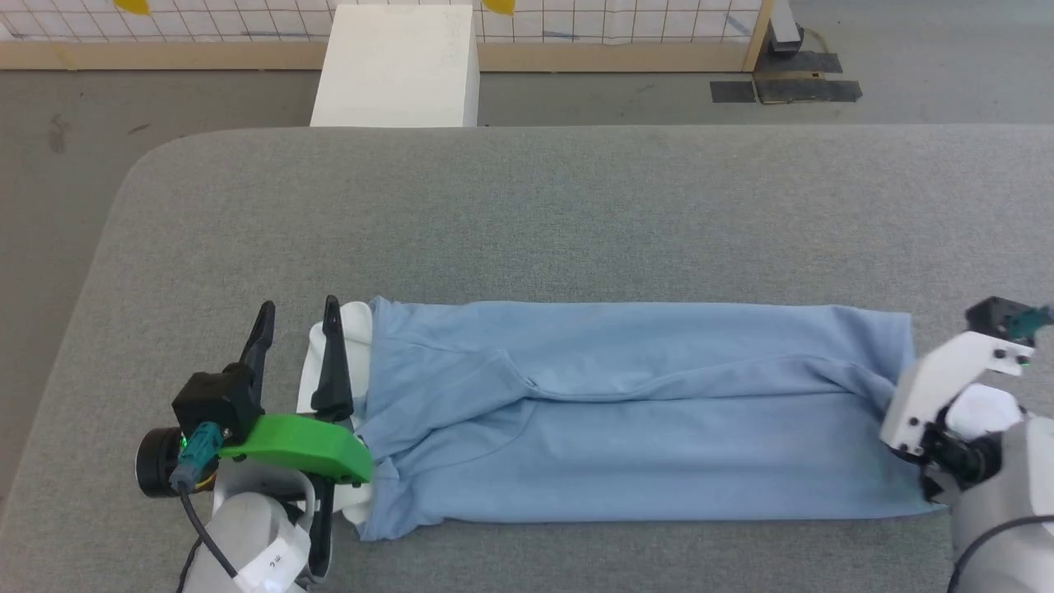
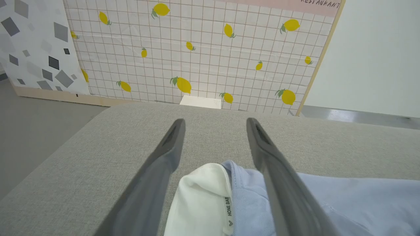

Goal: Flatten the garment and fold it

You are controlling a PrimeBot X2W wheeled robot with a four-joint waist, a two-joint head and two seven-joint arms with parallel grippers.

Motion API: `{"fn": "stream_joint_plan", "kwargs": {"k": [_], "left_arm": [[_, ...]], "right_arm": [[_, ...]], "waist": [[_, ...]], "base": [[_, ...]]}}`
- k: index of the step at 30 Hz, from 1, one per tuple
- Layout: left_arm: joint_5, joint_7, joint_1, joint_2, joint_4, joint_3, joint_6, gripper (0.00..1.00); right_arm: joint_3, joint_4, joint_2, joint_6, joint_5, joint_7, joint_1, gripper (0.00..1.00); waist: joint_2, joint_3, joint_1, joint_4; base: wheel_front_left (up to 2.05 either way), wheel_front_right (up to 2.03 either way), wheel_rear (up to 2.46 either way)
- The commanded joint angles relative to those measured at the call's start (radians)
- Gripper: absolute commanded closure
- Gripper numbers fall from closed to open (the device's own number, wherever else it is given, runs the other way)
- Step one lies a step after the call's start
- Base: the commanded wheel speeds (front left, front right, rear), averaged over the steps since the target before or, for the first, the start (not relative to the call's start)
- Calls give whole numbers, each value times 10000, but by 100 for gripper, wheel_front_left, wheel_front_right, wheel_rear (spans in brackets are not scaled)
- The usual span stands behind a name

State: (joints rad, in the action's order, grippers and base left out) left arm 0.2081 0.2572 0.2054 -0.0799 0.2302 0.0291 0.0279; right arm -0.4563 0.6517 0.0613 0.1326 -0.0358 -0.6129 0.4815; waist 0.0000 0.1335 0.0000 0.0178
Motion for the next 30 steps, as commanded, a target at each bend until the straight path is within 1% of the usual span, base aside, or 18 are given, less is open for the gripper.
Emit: {"fn": "stream_joint_plan", "kwargs": {"k": [1, 8, 12, 15, 18, 21, 23, 25, 28, 30], "left_arm": [[-107, 45, 131, 73, 31, -78, 75, 0], [-140, 45, 104, 179, 53, -210, 223, 0], [-176, 45, 85, 222, 93, -205, 266, 0], [-196, 45, 72, 243, 120, -210, 289, 0], [-223, 45, 27, 259, 150, -215, 308, 0], [-222, 45, -47, 268, 148, -268, 331, 0], [-224, 45, -115, 273, 149, -294, 354, 0], [-234, 45, -164, 277, 167, -299, 379, 0], [-268, 45, -175, 281, 150, -317, 394, 0], [-296, 45, -157, 284, 126, -312, 408, 0]], "right_arm": [[-171, -168, 165, -19, 267, 248, -291, 100], [-1180, -936, 1046, -19, 2032, 1449, -695, 100], [-1481, -894, 1207, -19, 2422, 1761, -741, 100], [-1393, -953, 1182, -19, 2391, 1705, -758, 100], [-783, -1408, 1033, -19, 2010, 1416, -864, 100], [167, -2445, 856, -19, 1439, 818, -1148, 100], [919, -3521, 678, -19, 912, 96, -1476, 100], [1766, -4855, 544, -19, 398, -796, -1909, 100], [3226, -7053, 402, -19, -358, -2098, -2487, 100], [4260, -8156, 382, -19, -655, -2723, -2679, 100]], "waist": [[0, -13, 0, -28], [0, -35, 0, -55], [0, -52, 0, -51], [0, -92, 0, -42], [0, -175, 0, -28], [0, -261, 0, -58], [0, -345, 0, -61], [0, -416, 0, -32], [0, -454, 0, 26], [0, -431, 0, 63]], "base": [[0, 0, 0], [0, 0, 0], [0, 0, 0], [0, 0, 0], [0, 0, 0], [0, 0, 0], [0, 0, 0], [0, 0, 0], [0, 0, 0], [0, 0, 0]]}}
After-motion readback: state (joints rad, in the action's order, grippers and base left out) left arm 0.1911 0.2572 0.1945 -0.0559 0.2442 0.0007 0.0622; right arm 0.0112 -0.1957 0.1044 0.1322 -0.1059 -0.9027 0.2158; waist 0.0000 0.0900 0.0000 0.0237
